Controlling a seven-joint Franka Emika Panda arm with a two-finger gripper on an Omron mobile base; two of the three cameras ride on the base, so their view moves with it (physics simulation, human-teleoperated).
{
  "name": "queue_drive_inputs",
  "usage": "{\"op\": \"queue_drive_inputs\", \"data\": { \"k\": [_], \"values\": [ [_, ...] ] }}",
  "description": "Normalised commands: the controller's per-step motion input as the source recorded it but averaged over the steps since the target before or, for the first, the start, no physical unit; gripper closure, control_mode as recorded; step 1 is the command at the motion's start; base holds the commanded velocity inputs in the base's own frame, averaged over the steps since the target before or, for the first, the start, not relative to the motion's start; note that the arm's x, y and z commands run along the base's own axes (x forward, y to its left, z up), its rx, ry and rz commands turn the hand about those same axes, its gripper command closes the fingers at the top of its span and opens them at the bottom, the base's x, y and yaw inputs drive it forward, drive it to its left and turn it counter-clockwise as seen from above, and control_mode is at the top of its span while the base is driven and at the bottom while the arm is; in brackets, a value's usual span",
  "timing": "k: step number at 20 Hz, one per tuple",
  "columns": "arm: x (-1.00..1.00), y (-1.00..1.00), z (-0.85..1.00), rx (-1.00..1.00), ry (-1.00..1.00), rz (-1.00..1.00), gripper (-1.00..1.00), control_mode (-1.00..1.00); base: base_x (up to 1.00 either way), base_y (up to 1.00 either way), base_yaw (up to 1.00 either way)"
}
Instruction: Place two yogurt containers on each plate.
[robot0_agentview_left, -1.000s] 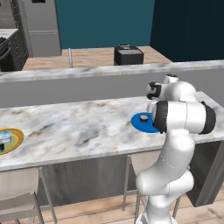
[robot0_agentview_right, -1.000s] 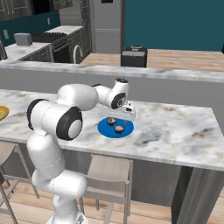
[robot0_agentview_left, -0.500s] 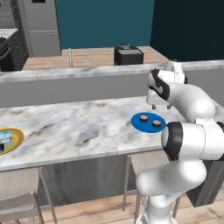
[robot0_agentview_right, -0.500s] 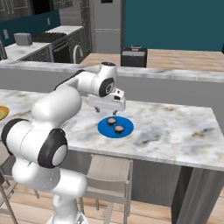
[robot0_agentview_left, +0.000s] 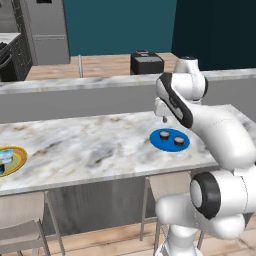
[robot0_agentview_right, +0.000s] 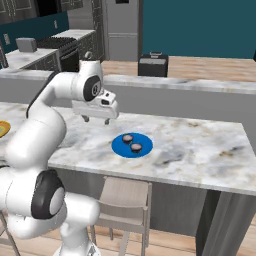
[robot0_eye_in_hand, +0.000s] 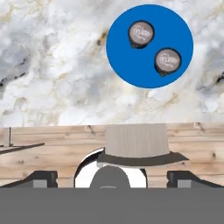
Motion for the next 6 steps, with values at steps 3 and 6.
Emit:
{"op": "queue_drive_inputs", "data": {
  "k": [3,6],
  "values": [
    [-0.65,0.37,0.45,-0.03,0.00,-0.11,-1.00,-1.00,0.00,0.00,0.00],
    [-0.62,0.09,0.23,0.00,0.00,-0.15,-1.00,-1.00,0.00,0.00,0.00]
  ]
}}
